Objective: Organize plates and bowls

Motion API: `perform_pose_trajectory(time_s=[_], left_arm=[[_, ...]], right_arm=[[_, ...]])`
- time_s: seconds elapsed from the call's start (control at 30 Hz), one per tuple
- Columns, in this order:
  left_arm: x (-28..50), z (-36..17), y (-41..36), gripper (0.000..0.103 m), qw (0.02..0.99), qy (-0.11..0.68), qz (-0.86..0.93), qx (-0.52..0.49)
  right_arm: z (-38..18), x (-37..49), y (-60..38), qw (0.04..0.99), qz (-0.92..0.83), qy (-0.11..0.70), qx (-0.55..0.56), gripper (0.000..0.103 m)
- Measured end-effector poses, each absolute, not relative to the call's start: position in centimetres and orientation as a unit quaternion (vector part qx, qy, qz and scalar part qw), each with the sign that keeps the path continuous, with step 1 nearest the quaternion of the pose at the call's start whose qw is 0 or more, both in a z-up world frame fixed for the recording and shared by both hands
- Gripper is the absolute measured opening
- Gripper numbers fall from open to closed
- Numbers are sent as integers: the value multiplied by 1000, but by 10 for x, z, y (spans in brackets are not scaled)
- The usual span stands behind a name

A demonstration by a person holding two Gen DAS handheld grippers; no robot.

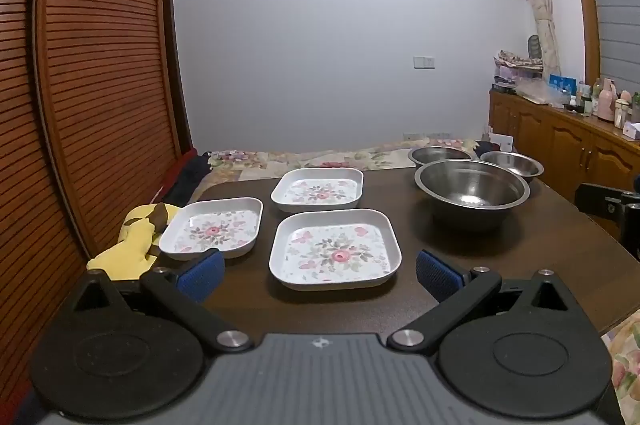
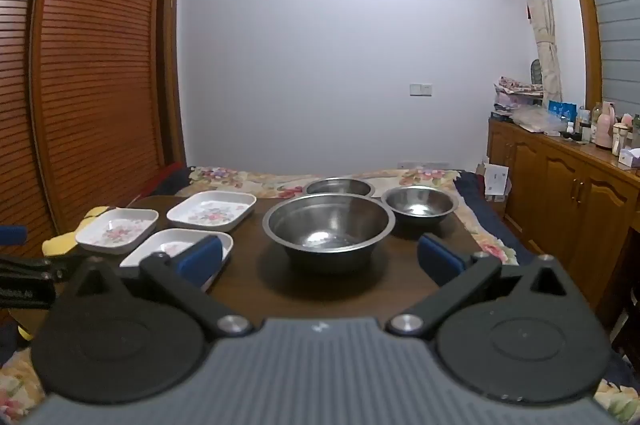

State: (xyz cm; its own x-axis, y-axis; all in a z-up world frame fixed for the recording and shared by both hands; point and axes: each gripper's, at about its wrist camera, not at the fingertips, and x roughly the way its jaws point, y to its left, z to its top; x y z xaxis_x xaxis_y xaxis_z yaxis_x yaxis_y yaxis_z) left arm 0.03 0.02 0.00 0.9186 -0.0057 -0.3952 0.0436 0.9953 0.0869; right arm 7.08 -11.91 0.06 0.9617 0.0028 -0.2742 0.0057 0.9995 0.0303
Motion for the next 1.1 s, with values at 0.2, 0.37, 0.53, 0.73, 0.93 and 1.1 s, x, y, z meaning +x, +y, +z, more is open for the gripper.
perform_pose_trajectory(time_s=[0.2,0.37,0.53,0.73,0.93,1.1], left_arm=[[0,0,1,103,979,200,-12,44],[0,0,1,103,979,200,-13,43],[0,2,3,103,979,201,-16,44],[-1,1,2,103,979,199,-13,45],[-4,4,1,103,979,196,-18,44],[-7,7,2,103,980,193,-21,43]], right_arm=[[1,70,-123,990,-3,137,20,103],[-1,69,-124,991,-4,136,16,103],[-3,71,-124,990,-7,139,12,103],[-3,68,-124,990,-6,142,16,103],[-3,69,-122,989,-3,143,19,103],[-3,69,-123,989,-2,144,21,103]])
